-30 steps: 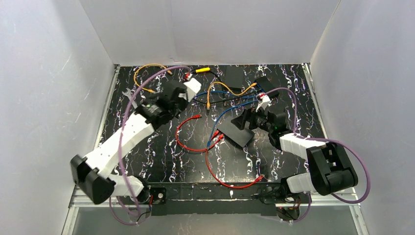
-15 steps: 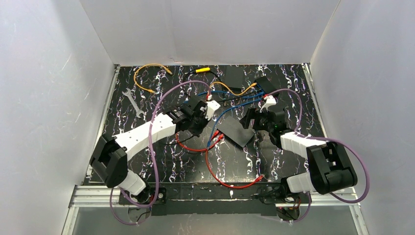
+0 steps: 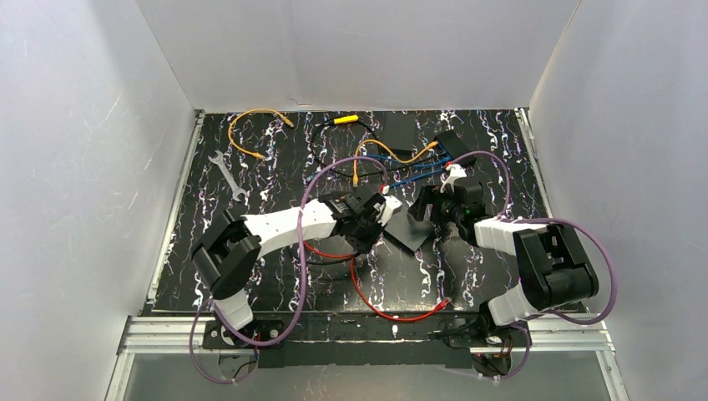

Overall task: Insert the plug into the switch port
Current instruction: Insert the connector into the switch port.

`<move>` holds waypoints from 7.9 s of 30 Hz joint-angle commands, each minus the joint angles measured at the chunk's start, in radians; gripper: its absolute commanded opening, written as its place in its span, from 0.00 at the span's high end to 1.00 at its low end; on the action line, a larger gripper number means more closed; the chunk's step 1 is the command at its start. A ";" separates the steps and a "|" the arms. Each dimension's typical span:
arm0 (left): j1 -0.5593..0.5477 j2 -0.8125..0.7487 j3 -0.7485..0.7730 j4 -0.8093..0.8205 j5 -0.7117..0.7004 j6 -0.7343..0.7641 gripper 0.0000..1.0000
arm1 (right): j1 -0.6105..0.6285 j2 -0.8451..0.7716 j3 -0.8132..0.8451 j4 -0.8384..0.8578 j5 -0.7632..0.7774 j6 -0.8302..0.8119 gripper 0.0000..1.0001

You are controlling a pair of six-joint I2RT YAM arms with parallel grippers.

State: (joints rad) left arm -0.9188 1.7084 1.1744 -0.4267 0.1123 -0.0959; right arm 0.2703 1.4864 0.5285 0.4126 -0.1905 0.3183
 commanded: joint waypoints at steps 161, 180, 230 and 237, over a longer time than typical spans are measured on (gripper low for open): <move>0.050 0.111 0.182 0.266 -0.298 -0.006 1.00 | 0.151 0.340 0.235 -0.072 -0.822 0.000 0.58; 0.083 0.042 -0.011 0.378 0.005 0.132 1.00 | 0.100 0.255 0.184 -0.036 -0.701 0.019 0.51; 0.083 0.072 0.075 0.552 -0.175 0.124 1.00 | 0.202 0.392 0.245 0.009 -0.951 0.044 0.54; 0.084 0.046 0.008 0.648 -0.282 0.022 1.00 | 0.202 0.395 0.246 0.011 -0.953 0.043 0.54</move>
State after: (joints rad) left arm -0.8501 1.7988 1.1263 -0.2996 -0.0166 -0.0158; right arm 0.3492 1.8675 0.7914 0.5442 -0.8093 0.2790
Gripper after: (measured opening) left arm 0.113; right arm 0.469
